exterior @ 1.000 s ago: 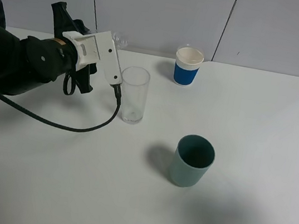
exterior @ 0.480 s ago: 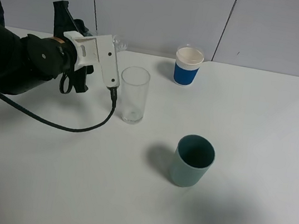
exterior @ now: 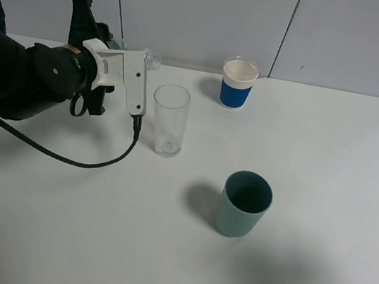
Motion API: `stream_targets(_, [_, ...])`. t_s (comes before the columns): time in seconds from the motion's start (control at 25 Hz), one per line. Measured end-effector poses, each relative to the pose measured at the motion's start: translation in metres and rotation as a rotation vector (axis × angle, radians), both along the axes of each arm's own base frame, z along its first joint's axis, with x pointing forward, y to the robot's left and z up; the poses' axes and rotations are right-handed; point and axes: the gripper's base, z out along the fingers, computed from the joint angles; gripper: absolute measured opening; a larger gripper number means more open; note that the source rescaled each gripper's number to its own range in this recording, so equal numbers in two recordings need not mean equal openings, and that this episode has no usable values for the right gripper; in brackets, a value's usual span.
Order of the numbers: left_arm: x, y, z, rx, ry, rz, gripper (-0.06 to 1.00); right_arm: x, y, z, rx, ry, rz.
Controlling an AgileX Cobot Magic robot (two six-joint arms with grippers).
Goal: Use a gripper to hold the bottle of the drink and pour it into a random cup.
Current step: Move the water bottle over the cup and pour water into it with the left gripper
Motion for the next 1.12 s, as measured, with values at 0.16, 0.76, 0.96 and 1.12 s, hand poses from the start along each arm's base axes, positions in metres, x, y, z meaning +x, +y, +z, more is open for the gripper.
stream_targets(0.16, [0.000, 0.001, 0.001, 0.035, -0.008, -0.004, 0.04, 0.000, 0.000, 0.000, 0.000, 0.000, 0.000])
stream_targets(0.76, [0.001, -0.001, 0.002, 0.120, -0.013, -0.047, 0.04, 0.000, 0.000, 0.000, 0.000, 0.000, 0.000])
stream_targets(0.96, [0.000, -0.003, 0.003, 0.130, -0.025, -0.062, 0.04, 0.000, 0.000, 0.000, 0.000, 0.000, 0.000])
stream_targets(1.12, [-0.002, -0.010, 0.005, 0.129, -0.036, -0.080, 0.04, 0.000, 0.000, 0.000, 0.000, 0.000, 0.000])
